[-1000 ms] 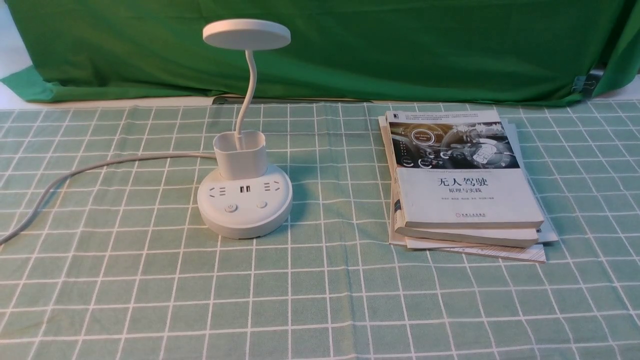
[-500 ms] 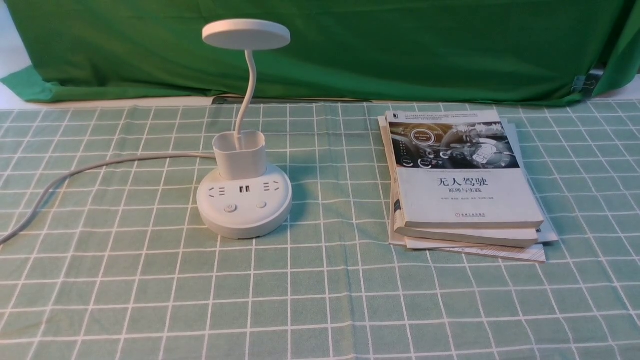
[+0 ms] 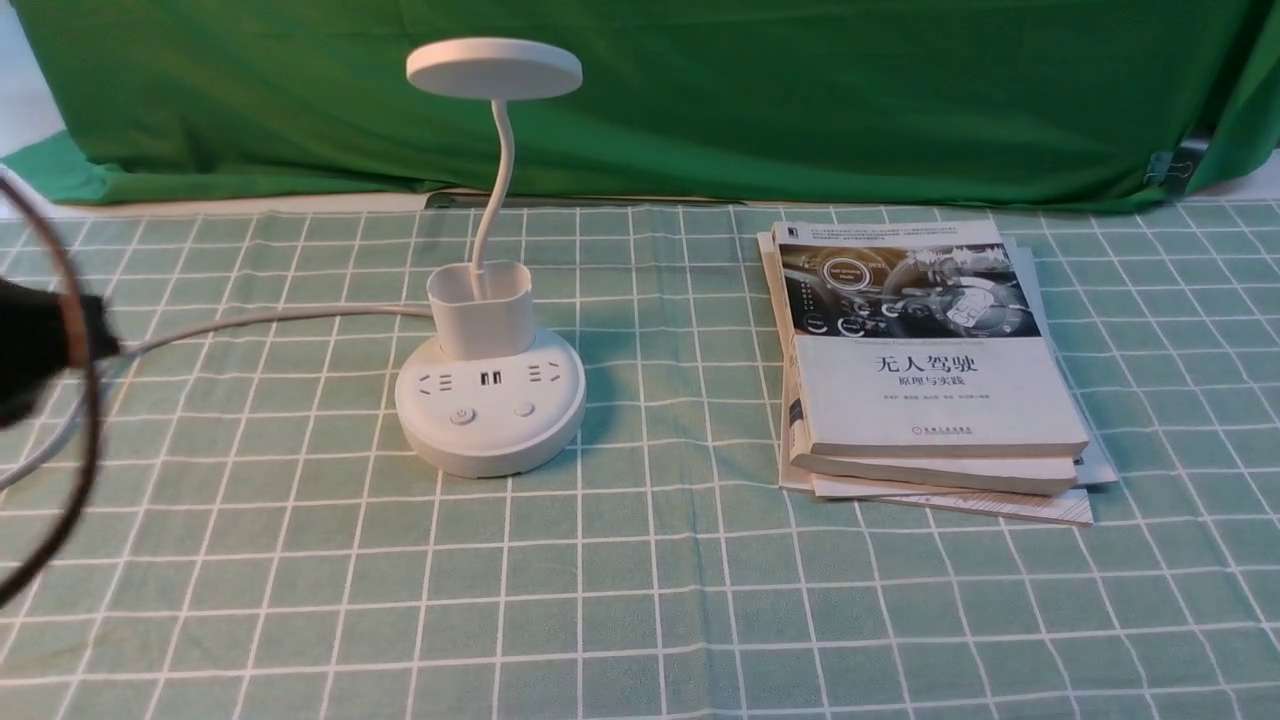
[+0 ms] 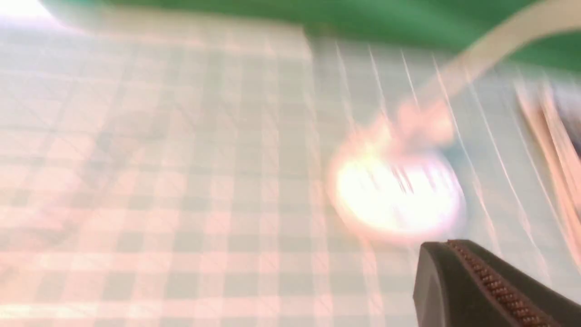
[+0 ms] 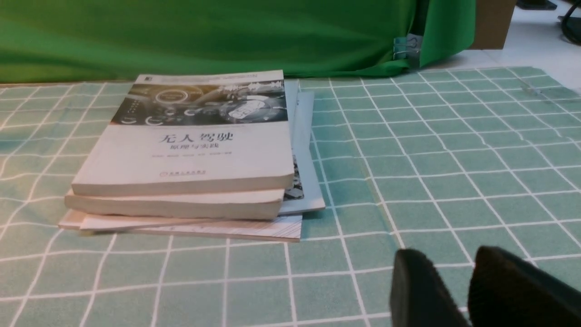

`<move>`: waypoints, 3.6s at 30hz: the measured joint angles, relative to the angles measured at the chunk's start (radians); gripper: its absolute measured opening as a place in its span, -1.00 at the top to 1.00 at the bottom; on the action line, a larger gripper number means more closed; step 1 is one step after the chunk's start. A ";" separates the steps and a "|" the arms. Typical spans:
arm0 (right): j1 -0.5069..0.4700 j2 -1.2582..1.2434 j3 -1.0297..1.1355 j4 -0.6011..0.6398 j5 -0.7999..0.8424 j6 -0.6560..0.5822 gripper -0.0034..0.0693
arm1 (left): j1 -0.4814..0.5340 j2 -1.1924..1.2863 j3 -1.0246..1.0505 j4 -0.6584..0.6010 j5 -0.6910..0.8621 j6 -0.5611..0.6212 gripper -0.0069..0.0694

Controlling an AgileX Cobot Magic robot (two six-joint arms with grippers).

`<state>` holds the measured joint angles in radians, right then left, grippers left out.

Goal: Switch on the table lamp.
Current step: 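Press the power button on the lamp base to turn the lamp on with the left gripper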

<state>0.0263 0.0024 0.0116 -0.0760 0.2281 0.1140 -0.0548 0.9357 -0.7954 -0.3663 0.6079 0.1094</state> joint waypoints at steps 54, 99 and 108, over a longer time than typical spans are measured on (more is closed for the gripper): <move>0.000 0.000 0.000 0.000 0.001 0.000 0.24 | -0.381 0.989 -0.477 0.357 -0.174 -0.353 0.82; 0.000 0.000 0.000 0.000 0.002 0.000 0.24 | -0.379 1.000 -0.484 0.316 -0.178 -0.316 0.82; 0.000 0.000 0.000 0.000 0.002 0.000 0.24 | -0.379 1.019 -0.488 0.312 -0.212 -0.315 0.82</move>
<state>0.0263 0.0024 0.0116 -0.0760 0.2297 0.1140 -0.4338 1.9551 -1.2837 -0.0541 0.3955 -0.2055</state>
